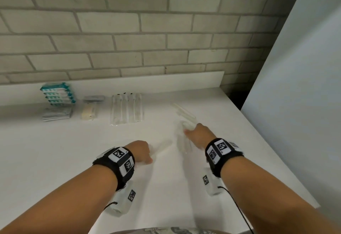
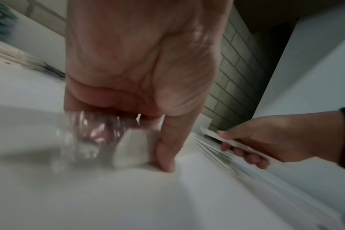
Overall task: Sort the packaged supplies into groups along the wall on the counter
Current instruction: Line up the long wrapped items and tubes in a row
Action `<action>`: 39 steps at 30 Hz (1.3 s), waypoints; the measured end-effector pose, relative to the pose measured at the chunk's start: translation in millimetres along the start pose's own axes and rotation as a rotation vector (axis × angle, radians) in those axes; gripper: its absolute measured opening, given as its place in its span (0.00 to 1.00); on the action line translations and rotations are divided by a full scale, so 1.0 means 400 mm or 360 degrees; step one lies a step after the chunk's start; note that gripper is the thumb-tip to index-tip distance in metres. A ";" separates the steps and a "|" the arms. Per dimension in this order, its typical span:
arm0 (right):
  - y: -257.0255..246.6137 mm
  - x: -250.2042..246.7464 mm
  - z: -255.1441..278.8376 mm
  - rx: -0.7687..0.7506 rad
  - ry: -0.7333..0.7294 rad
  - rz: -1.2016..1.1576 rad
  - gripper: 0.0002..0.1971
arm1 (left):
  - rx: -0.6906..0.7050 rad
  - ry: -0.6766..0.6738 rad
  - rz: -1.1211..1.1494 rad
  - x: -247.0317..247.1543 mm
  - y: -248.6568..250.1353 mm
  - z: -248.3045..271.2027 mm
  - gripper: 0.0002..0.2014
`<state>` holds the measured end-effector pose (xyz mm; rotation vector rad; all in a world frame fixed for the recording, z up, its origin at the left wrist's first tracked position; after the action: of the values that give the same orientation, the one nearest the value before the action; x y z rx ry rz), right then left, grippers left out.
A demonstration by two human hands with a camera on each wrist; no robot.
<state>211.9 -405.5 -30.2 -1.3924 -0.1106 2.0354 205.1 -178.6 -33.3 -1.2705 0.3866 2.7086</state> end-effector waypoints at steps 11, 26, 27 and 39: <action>-0.006 0.051 -0.023 0.0058 -0.0177 0.0205 0.26 | 0.0208 0.0514 0.0551 -0.136 0.044 -0.132 0.15; 0.050 -0.072 -0.120 -0.0357 0.0089 0.0701 0.22 | 0.0298 0.0304 -0.0175 -0.281 0.244 -0.446 0.24; 0.046 -0.077 -0.137 -0.0377 0.0061 0.0734 0.21 | 0.0263 0.0353 -0.0202 -0.268 0.228 -0.452 0.24; 0.119 -0.191 -0.241 -0.0328 -0.0402 0.0302 0.30 | -0.0197 0.0272 0.0304 -0.133 0.098 -0.275 0.27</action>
<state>288.6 -513.0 -30.3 -1.3003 -0.3162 2.4105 311.5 -247.5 -52.9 -1.5825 0.3819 2.8271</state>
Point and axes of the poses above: each hand's wrist, its own z-axis away from the middle knuckle, its own x-axis out of the palm, y = z × x, the point moved 4 cm from there along -z, towards the middle knuckle, and after that the axes turned 5 degrees about -y, right-handed, at the moved point
